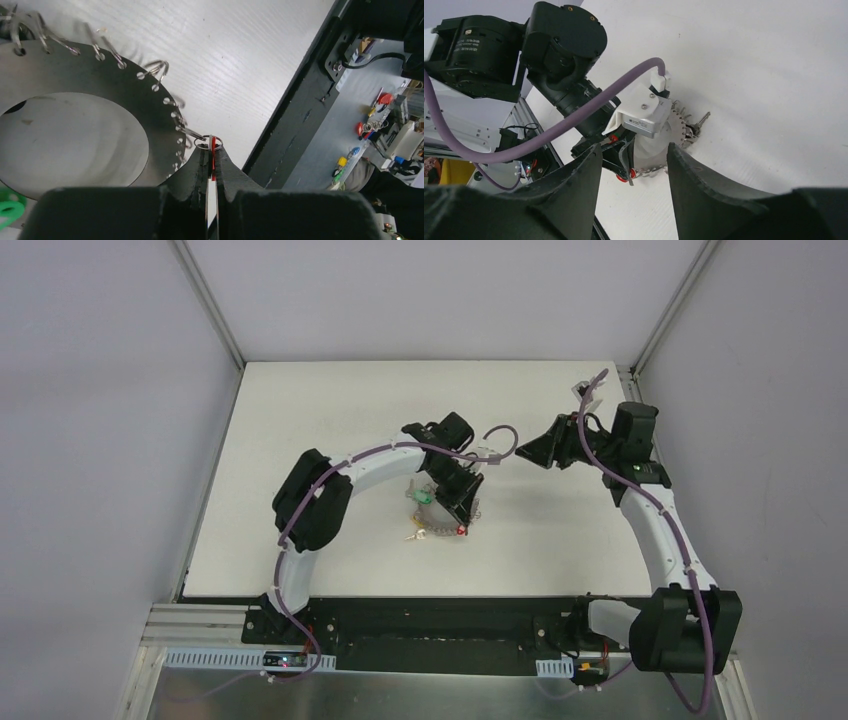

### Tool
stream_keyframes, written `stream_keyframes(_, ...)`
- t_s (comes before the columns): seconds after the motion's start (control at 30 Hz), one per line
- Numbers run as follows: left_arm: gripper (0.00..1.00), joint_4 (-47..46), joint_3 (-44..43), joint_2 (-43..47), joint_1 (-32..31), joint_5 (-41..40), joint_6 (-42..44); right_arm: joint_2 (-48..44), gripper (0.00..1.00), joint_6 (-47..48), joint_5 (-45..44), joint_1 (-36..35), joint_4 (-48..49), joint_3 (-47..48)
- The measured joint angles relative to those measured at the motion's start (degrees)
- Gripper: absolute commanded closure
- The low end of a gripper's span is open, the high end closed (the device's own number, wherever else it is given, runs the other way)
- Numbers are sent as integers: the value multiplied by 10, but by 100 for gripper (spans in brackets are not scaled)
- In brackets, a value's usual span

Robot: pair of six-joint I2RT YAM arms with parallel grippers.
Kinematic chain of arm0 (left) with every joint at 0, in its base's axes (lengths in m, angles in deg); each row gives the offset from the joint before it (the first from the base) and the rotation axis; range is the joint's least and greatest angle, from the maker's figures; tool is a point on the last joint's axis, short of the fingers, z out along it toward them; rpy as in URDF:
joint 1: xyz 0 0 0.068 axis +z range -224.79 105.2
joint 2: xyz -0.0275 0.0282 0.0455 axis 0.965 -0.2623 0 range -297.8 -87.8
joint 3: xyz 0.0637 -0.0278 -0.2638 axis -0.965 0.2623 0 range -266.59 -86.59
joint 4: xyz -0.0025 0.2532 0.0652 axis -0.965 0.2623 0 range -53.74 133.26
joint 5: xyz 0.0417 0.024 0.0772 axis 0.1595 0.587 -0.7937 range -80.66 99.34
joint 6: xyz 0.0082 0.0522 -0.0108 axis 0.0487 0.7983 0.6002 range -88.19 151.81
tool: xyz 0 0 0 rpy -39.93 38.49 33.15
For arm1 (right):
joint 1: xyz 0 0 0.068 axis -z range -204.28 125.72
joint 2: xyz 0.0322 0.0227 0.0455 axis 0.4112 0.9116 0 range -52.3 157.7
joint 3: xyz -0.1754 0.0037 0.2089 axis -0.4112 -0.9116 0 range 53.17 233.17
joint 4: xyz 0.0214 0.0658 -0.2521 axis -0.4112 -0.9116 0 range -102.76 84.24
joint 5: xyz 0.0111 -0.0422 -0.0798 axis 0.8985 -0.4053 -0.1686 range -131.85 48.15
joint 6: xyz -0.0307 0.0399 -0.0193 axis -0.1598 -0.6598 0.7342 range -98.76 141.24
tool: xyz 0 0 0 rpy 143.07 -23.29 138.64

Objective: Put the keys on the keyring

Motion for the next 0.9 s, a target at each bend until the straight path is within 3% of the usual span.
stream_keyframes(0.2, 100, -45, 6, -28, -22, -1, -52, -24, 46, 15, 0, 28, -26, -13)
stream_keyframes(0.6, 83, -128, 77, -37, -66, -10, -180, -54, 46, 25, 0, 56, -44, -41)
stream_keyframes(0.9, 51, -146, 53, -70, -86, 10, -247, -56, 46, 26, 0, 60, -45, -41)
